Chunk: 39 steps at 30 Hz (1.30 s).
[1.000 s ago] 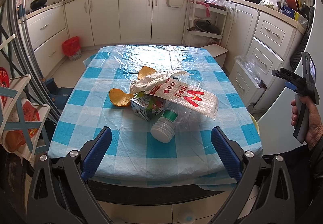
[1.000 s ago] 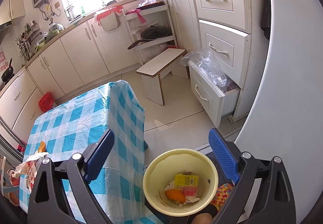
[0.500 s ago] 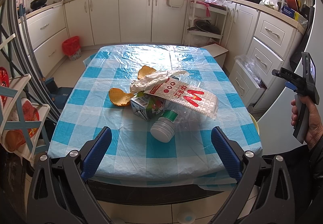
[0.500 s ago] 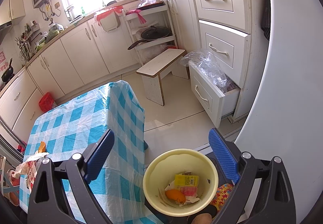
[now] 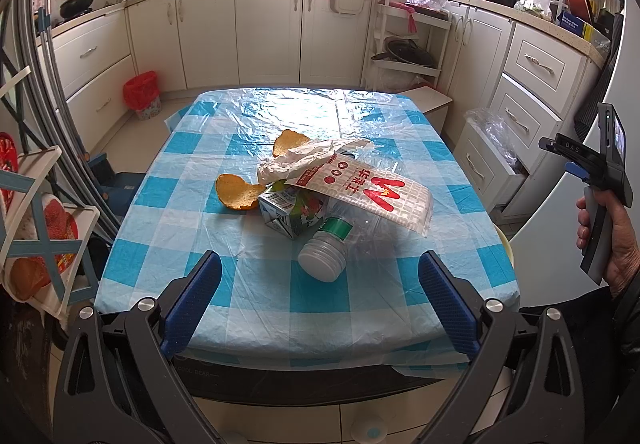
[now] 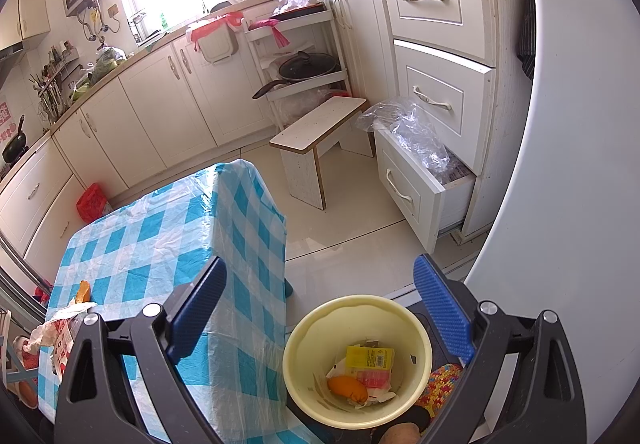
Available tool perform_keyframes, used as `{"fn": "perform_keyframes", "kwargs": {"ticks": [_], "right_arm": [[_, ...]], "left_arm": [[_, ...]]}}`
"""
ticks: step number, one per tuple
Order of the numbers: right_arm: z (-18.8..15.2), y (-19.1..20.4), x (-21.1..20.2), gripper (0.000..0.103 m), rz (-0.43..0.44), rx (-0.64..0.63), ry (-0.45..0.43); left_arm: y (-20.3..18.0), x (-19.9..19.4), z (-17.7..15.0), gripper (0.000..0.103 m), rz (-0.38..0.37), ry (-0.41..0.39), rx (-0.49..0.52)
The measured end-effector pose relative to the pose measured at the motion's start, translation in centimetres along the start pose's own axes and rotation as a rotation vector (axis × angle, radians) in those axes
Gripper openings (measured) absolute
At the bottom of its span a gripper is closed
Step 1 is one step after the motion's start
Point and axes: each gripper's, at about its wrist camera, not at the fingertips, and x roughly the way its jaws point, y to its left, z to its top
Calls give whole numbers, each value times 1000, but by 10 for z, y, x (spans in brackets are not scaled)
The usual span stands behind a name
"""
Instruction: Collect trash
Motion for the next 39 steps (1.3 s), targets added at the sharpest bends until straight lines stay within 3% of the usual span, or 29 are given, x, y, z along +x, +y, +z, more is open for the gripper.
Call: {"fn": "perform_keyframes", "kwargs": {"ticks": [39], "right_arm": [[0, -2, 0, 91, 1, 4, 3]], "left_arm": [[-3, 3, -8, 95, -1, 11, -3]]}}
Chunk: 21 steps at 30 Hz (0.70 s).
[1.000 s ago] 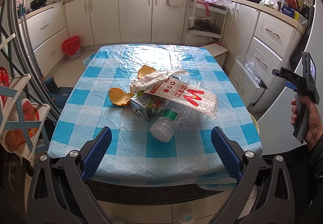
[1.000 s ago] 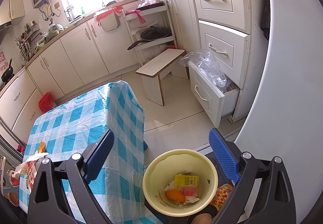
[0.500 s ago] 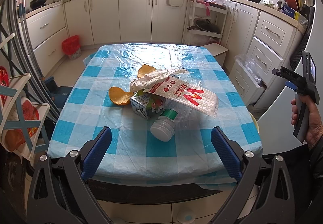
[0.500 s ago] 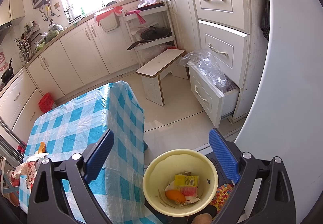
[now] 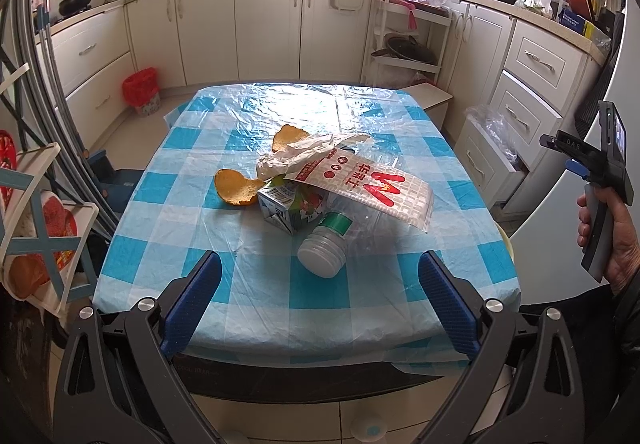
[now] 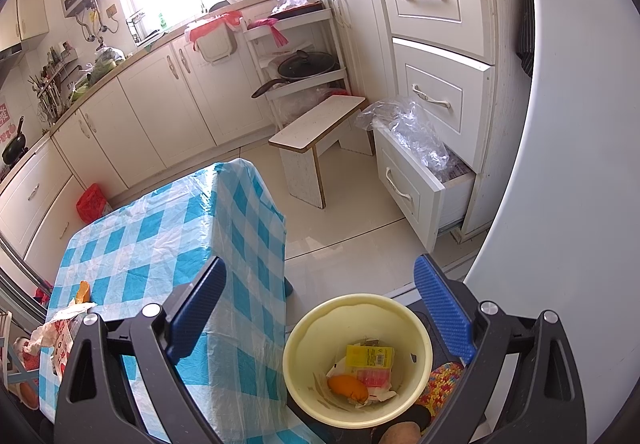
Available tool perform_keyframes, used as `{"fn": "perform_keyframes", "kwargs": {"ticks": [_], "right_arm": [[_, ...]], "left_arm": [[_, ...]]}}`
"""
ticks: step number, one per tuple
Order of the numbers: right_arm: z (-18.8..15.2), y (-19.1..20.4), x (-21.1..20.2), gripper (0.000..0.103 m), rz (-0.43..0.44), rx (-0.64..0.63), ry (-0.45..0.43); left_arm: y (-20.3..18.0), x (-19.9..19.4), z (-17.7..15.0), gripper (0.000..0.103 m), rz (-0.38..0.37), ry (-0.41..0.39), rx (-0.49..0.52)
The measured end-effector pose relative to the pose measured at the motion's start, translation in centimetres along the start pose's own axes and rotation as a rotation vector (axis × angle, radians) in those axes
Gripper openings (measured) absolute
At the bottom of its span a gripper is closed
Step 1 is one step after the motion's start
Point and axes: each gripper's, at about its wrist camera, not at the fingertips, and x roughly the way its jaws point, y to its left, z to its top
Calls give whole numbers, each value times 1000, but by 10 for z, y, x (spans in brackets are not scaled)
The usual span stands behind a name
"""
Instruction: Collect trash
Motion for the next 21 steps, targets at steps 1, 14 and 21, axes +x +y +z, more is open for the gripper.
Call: {"fn": "perform_keyframes", "kwargs": {"ticks": [1, 14, 21], "right_arm": [[0, 0, 0, 91, 0, 0, 0], [0, -3, 1, 91, 0, 3, 7], [-1, -3, 1, 91, 1, 3, 7]], "left_arm": [[0, 0, 1, 95, 0, 1, 0], [1, 3, 1, 95, -10, 25, -3], [2, 4, 2, 95, -13, 31, -5]]}}
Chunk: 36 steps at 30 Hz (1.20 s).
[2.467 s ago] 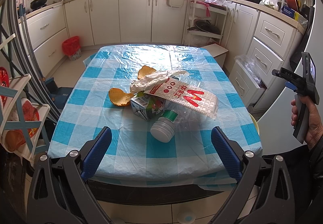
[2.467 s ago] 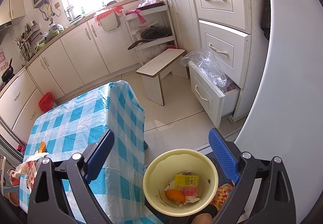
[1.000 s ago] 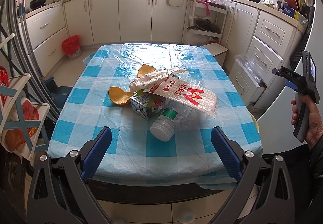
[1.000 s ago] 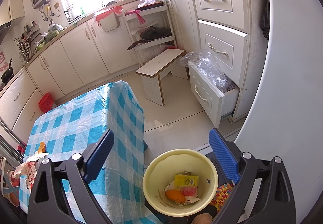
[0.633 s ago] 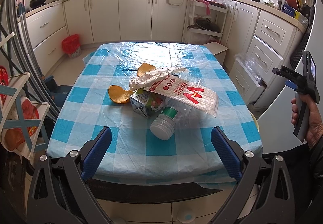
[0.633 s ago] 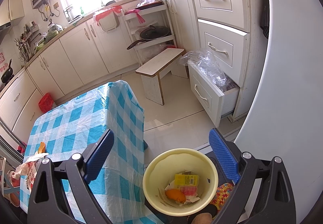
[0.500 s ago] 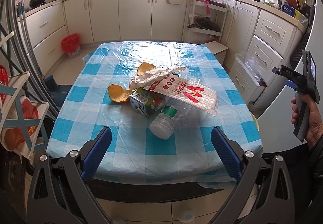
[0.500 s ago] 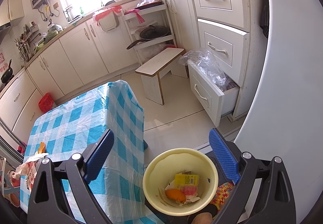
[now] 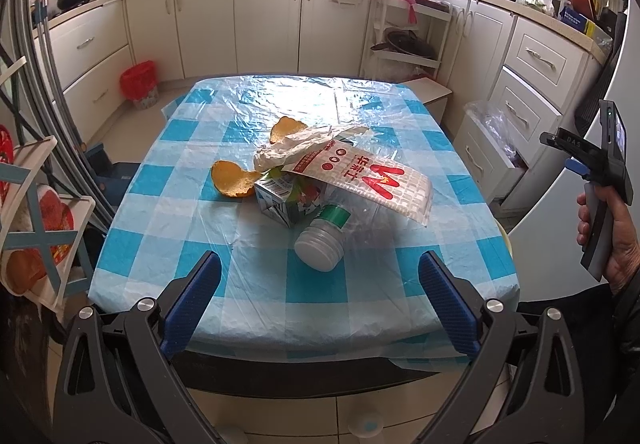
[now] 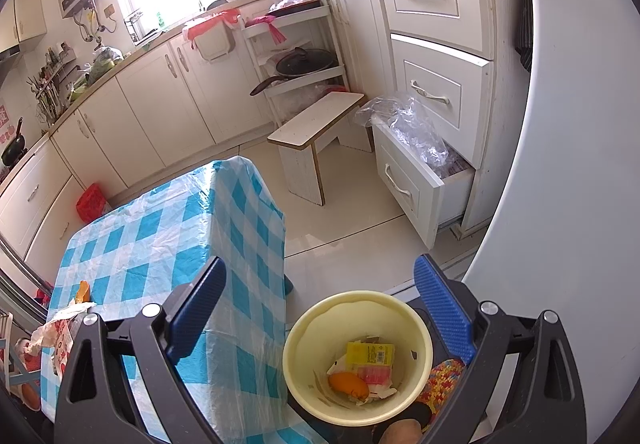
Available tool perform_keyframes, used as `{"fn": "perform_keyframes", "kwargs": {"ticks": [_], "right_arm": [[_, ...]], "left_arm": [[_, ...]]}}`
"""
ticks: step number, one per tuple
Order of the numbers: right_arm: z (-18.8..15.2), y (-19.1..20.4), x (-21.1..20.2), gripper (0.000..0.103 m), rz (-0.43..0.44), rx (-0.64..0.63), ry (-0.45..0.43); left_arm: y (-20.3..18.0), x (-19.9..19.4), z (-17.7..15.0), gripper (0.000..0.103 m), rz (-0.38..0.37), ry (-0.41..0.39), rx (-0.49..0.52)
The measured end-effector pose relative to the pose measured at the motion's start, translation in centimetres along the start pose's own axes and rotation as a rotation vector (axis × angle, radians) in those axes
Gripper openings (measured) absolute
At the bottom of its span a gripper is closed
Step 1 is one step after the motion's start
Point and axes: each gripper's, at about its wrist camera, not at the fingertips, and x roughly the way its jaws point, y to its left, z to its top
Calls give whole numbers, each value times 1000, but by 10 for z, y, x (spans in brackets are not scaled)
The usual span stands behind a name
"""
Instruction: Collect trash
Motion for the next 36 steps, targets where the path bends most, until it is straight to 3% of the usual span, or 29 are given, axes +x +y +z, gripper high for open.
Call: {"fn": "perform_keyframes", "kwargs": {"ticks": [36], "right_arm": [[1, -2, 0, 91, 4, 0, 2]], "left_arm": [[0, 3, -1, 95, -12, 19, -11]]}}
